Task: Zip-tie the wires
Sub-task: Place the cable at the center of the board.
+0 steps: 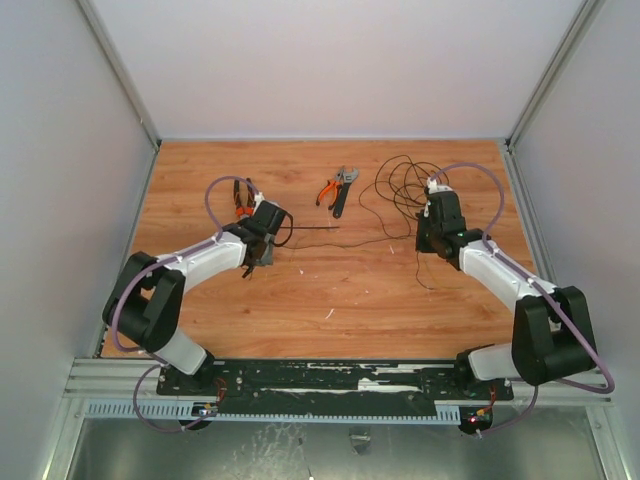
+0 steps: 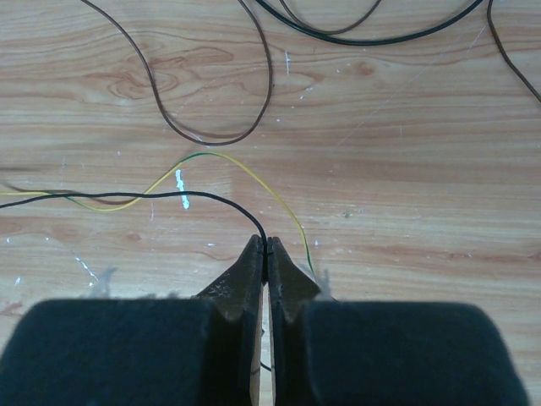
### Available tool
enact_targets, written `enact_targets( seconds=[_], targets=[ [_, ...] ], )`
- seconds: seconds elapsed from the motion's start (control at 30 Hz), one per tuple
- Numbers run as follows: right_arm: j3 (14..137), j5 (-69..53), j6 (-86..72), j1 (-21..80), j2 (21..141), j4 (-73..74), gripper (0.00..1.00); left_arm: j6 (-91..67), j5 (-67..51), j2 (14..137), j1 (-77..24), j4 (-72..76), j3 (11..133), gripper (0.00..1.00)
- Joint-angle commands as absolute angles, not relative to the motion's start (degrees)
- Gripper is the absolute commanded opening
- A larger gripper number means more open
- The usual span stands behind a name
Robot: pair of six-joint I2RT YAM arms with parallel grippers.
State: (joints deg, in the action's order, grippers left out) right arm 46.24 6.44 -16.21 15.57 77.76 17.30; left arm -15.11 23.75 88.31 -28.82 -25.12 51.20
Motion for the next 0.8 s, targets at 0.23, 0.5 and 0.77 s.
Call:
enact_targets(
  seconds=[0.23, 0.5, 0.77],
  targets=[
    [47.87, 5.9, -14.87, 15.04, 80.81, 15.03, 0.0, -15.68, 24.04, 93.19, -29.56, -21.98, 52.51, 0.1],
    [47.72, 7.35, -15.02, 15.03, 80.86, 15.03, 0.0, -15.36, 25.31, 94.14, -29.53, -21.1, 52.25, 0.38],
    [47.98, 7.29, -14.94, 15.03, 81.65, 15.36, 0.18, -15.14, 25.16, 94.34, -29.54, -21.09, 52.29, 0.51]
  ],
)
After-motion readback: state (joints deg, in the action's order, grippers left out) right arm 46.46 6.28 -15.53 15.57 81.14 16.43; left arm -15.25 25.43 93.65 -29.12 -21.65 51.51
